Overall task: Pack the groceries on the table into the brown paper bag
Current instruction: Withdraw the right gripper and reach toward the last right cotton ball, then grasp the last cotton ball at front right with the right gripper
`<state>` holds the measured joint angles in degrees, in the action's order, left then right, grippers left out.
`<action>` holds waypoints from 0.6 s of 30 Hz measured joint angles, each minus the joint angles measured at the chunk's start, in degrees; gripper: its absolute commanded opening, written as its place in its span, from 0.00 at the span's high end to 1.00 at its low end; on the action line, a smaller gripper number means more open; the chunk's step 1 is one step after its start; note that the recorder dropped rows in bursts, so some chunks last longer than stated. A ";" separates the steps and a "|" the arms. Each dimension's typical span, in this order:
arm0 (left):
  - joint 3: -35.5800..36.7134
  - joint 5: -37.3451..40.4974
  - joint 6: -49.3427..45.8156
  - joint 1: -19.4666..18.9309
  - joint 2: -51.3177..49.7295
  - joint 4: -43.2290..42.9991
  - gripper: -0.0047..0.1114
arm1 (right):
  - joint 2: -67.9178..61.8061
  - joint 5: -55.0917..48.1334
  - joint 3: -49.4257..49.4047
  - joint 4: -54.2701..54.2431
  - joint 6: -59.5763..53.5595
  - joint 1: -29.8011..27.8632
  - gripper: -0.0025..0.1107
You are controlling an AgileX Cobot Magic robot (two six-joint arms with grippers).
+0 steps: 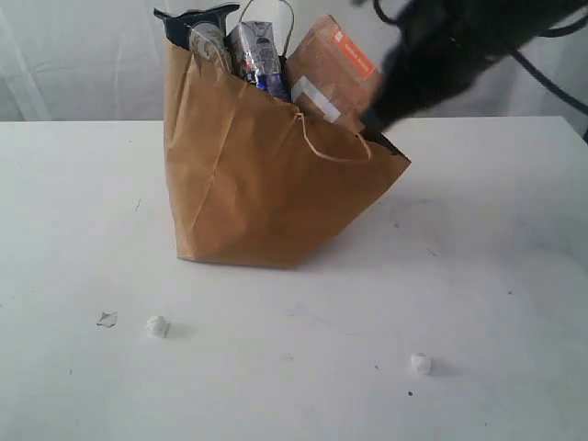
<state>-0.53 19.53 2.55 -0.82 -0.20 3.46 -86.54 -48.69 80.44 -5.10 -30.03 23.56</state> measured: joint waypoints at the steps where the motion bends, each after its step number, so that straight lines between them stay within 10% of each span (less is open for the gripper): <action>1: 0.00 0.00 0.00 0.00 0.00 0.00 0.96 | 0.14 -5.14 0.00 7.26 3.55 0.00 0.98; 7: 0.00 0.00 0.00 0.00 0.00 0.00 0.96 | 0.71 -20.19 -2.26 23.22 17.53 -0.20 0.98; 18: 0.00 0.00 0.00 0.00 0.00 0.00 0.96 | -0.20 -16.27 -21.51 0.70 18.09 -0.20 0.98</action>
<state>-0.53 19.53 2.55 -0.82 -0.20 3.46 -86.74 -64.97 58.93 -4.39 -11.94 23.36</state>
